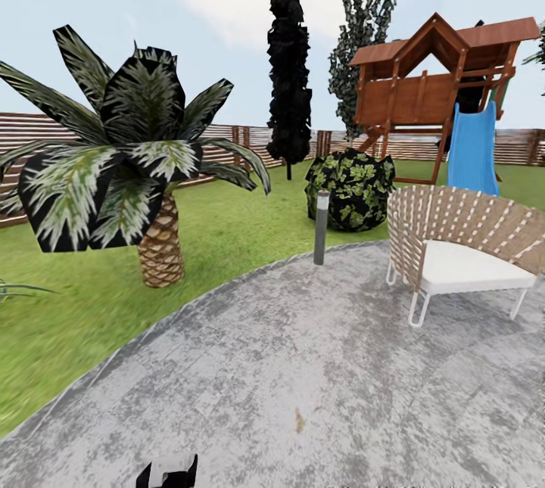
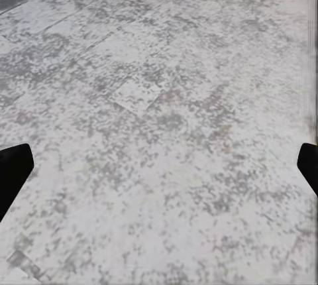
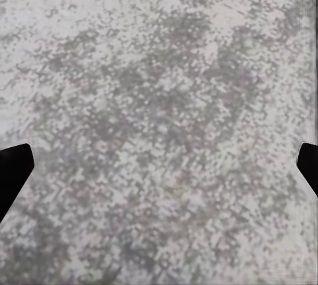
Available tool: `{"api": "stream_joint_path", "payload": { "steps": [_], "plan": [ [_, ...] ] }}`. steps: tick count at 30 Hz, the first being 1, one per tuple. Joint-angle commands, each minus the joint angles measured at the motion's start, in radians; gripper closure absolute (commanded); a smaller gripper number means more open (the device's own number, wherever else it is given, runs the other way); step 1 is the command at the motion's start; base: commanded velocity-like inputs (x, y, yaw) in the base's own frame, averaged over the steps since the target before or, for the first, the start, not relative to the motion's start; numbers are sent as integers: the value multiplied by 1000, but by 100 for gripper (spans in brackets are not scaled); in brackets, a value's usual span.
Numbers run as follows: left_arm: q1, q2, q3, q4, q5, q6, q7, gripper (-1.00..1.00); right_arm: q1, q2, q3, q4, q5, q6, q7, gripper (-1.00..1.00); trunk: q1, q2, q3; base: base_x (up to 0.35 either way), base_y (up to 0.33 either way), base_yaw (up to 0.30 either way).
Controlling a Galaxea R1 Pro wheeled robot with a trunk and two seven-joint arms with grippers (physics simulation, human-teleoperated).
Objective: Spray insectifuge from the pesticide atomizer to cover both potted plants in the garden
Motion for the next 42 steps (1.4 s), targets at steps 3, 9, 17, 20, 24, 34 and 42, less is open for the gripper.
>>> {"api": "stream_joint_path", "payload": {
  "steps": [3,9,17,20,24,34,42],
  "plan": [
    [-1,0,1,1,6,-3,-1,-100,0,0,0,0,-1,-2,0,-100,11,-22,-7,0,0,-181],
    [0,0,1,1,5,-3,-1,-100,0,0,0,0,-1,-2,0,-100,34,-64,-19,0,0,-181],
    [-1,0,1,1,6,-3,-1,-100,0,0,0,-1,-1,-2,0,-100,38,-71,-13,0,0,-181],
    [0,0,1,1,6,-3,-1,-100,0,0,0,-1,-1,-2,0,-100,38,-71,-9,0,0,-181],
    [0,0,1,1,6,-3,-1,-100,0,-1,0,-1,-1,-3,0,-100,38,-71,-4,0,0,-181],
    [0,0,1,1,6,-3,-1,-100,0,0,0,-2,0,-2,0,-100,38,-71,-1,0,0,-54],
    [-1,0,1,1,6,-3,-1,-100,0,0,0,-2,0,-2,0,-100,38,-71,-1,0,0,0]
  ]
}}
